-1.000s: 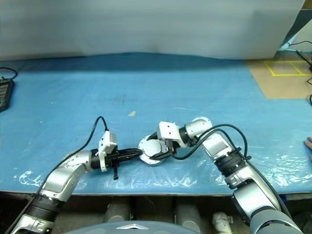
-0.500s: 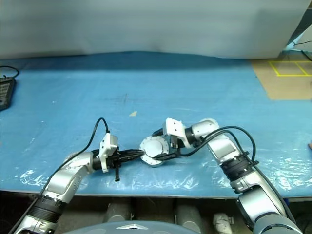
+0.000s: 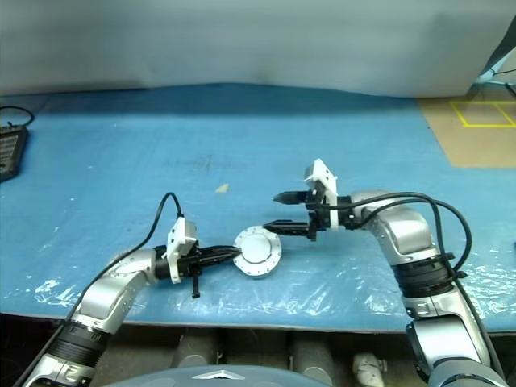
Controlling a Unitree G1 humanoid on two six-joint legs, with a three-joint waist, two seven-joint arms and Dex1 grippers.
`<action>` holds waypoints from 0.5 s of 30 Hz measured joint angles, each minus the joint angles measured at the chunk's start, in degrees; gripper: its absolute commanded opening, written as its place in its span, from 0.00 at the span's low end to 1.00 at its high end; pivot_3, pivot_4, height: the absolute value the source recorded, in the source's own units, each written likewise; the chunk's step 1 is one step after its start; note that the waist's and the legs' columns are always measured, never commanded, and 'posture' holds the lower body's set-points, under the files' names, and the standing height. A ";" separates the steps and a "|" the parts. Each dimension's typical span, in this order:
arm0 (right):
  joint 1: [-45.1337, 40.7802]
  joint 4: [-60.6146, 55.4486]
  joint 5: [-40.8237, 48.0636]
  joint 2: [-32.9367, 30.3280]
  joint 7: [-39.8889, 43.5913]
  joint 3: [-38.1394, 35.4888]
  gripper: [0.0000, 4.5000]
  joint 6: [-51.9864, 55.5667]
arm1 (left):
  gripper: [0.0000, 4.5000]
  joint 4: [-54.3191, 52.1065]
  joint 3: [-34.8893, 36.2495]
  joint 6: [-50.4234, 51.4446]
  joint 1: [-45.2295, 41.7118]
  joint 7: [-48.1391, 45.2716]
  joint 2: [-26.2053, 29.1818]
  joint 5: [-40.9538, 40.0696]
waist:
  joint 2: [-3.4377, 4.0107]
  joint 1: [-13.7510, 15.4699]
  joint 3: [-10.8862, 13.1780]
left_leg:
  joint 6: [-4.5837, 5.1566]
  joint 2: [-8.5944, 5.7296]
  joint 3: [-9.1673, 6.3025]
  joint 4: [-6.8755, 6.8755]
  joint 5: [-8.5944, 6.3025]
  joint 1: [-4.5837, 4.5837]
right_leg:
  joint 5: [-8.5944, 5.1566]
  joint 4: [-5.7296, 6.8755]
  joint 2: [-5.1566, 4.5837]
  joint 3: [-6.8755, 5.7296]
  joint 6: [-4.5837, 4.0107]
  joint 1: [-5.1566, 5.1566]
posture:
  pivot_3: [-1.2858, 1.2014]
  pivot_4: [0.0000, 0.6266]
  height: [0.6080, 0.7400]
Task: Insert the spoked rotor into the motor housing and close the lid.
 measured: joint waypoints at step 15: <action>4.43 5.30 11.60 1.16 -7.61 -5.73 1.00 29.93 | 0.00 -2.49 0.05 2.63 0.48 1.76 0.10 -0.21 | 0.07 0.15 0.05 | -0.10 -0.02 0.01 -0.03 0.06 0.00 | -0.04 -0.01 0.04 -0.05 -0.04 -0.02 | 0.52 0.24 1.00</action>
